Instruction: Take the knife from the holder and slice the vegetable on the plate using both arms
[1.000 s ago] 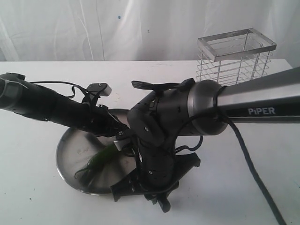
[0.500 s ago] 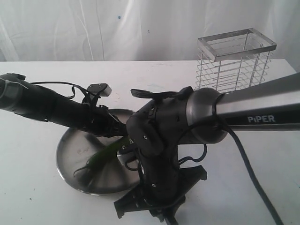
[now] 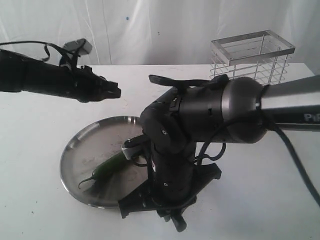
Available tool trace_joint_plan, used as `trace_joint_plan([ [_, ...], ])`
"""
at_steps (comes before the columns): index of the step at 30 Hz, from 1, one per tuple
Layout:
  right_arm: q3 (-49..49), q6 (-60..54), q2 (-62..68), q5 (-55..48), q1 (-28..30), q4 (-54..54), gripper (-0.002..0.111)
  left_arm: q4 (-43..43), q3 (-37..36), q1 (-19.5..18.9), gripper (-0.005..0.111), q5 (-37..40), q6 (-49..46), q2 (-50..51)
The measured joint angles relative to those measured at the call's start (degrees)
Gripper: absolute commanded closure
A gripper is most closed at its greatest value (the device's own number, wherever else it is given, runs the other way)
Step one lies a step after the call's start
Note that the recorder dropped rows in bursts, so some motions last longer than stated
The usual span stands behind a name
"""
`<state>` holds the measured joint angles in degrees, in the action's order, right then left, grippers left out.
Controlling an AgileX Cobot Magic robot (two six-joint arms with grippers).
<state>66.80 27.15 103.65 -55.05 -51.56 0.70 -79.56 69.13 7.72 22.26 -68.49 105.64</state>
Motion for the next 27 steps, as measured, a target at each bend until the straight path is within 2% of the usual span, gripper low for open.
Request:
trace_joint_plan([
  [6,0.00,-4.82,-4.70,-2.20,1.06,-0.70,0.108,0.00,-4.61,-0.95,0.107,2.29,2.53,-7.45],
  [11,0.00,-11.94,-5.42,-3.48,5.52,-6.81,0.108,-3.10,-11.74,-0.95,0.107,0.06,2.74,-12.34],
  [19,1.00,-13.79,-5.30,0.64,6.63,-10.21,0.108,-16.86,-19.28,-0.95,0.107,1.01,-11.54,-13.24],
  [27,1.41,-13.79,0.15,3.30,6.63,-11.12,0.108,-19.10,-19.69,-0.95,0.107,1.13,-15.09,-13.24],
])
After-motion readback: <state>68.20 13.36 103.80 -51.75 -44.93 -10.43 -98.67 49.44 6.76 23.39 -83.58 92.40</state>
